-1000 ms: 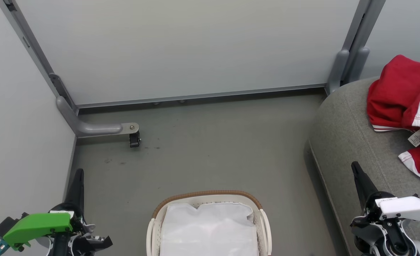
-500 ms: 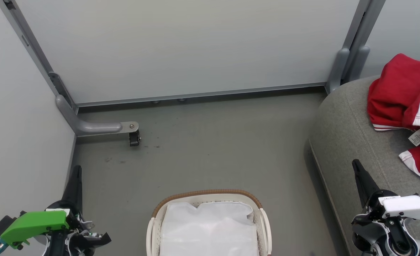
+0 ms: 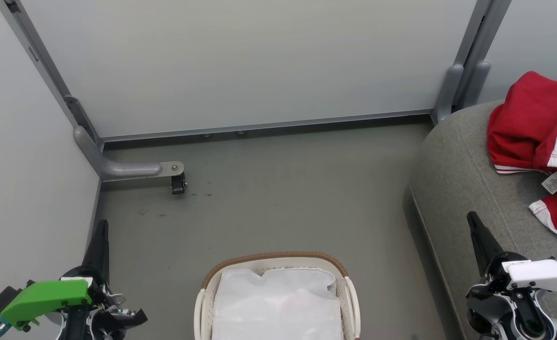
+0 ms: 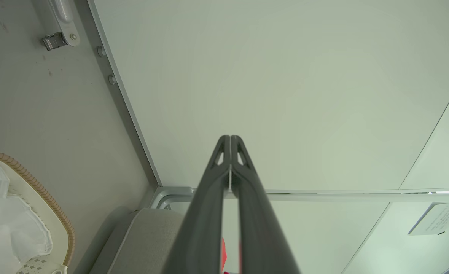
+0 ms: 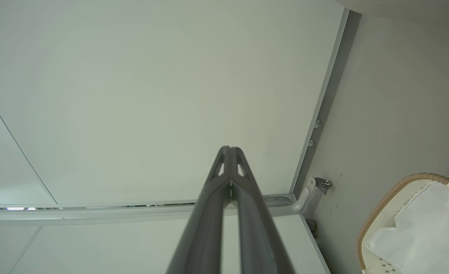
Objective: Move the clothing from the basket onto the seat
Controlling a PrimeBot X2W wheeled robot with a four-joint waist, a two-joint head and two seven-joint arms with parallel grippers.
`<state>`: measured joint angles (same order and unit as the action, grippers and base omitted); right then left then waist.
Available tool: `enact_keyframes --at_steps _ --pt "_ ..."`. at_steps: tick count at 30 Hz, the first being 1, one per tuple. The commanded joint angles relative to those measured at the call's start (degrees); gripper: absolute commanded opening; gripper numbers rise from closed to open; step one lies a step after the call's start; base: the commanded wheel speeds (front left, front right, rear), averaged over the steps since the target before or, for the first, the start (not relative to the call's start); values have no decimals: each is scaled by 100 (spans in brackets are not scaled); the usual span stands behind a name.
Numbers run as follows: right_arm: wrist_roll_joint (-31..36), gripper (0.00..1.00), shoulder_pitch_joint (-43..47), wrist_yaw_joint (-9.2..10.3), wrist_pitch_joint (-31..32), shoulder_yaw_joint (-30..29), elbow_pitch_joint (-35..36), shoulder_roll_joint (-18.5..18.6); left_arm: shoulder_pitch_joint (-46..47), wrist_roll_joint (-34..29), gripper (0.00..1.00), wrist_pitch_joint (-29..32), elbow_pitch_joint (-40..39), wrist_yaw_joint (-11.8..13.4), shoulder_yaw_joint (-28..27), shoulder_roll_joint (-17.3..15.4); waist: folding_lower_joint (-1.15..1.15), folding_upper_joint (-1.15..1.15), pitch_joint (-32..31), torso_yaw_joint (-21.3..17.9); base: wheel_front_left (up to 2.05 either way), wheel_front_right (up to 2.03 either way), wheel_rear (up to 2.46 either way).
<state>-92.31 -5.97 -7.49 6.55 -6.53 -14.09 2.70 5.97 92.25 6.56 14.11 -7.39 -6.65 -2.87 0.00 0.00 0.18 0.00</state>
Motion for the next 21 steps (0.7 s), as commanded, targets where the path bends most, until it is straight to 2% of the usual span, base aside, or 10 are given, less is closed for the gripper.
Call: enact_keyframes --at_steps 1,21 --pt "-19 0 -49 0 18 -11 23 34 63 24 0 22 -10 -34 -10 5 0 0 0 0 0 0 0" --pt "-20 0 -49 0 17 -10 23 34 62 26 0 19 -11 -34 -8 4 0 0 0 0 0 0 0"
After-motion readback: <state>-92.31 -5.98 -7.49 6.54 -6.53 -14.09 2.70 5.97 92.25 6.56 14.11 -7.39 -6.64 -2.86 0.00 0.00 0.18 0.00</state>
